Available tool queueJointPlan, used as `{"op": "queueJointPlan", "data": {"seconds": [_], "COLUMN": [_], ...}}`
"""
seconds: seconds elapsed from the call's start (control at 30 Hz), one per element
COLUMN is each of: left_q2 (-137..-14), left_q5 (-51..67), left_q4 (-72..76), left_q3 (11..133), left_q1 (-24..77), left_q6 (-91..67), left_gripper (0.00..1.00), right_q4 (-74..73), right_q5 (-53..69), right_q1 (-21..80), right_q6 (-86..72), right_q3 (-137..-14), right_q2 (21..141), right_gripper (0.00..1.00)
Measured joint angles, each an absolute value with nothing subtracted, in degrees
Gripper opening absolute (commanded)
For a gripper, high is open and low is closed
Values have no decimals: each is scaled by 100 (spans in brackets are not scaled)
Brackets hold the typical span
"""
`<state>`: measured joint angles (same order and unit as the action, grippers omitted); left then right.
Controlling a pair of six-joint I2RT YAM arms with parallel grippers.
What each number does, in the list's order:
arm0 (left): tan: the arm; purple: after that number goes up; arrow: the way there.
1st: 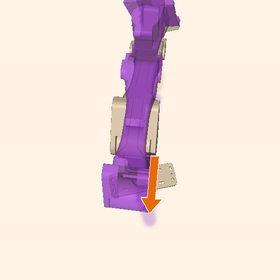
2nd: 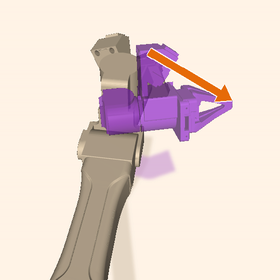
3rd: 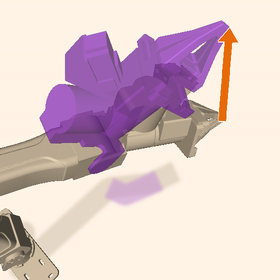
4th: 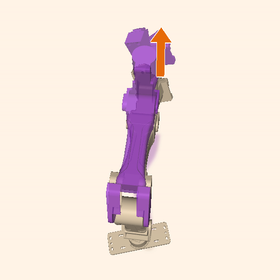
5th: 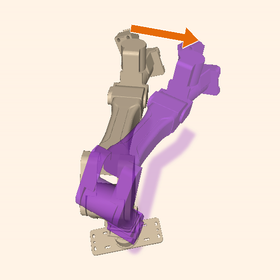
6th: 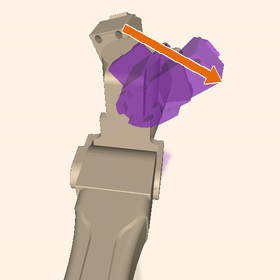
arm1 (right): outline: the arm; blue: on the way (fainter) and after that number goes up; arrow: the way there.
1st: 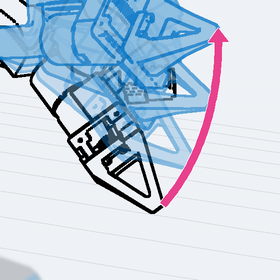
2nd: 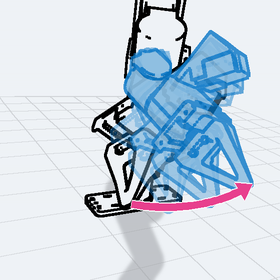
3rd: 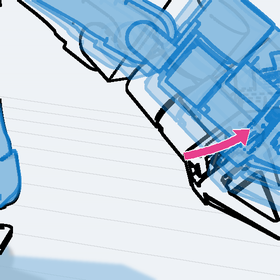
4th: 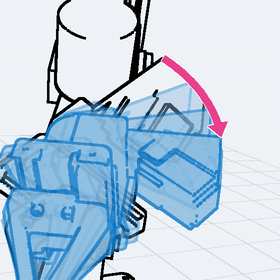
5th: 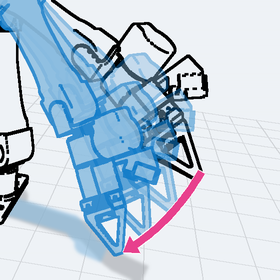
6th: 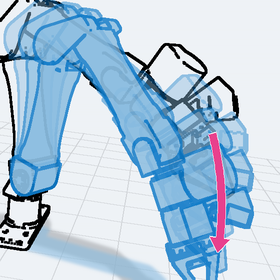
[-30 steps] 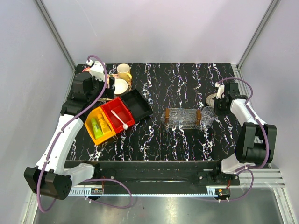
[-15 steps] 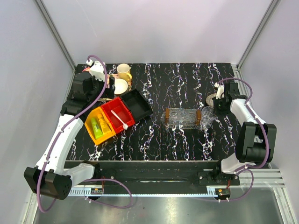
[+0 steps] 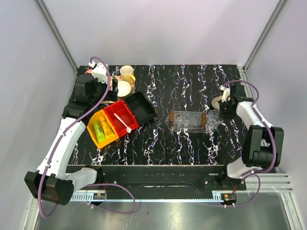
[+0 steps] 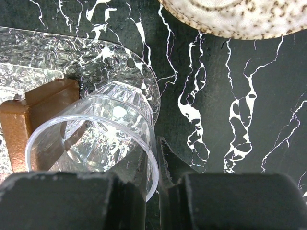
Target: Prepare toiletry sets of a toothbrush and toothpaste on the tray
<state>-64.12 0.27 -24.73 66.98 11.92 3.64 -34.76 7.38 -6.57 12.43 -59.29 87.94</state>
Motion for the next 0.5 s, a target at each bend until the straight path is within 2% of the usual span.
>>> {"op": "queueJointPlan", "data": {"seconds": [0.5], "left_q2": [-6412], "left_q5": [27], "left_q4": [-2460], "left_q3": [6670], "left_q1": [1179], "left_q6": [364], "left_gripper": [91], "right_q4": [-3520], "right_q5": [696], "right_q1": [-661], "right_q6": [1262], "right_q3": [-5931], "right_q2": [8803], "right_gripper": [2]}}
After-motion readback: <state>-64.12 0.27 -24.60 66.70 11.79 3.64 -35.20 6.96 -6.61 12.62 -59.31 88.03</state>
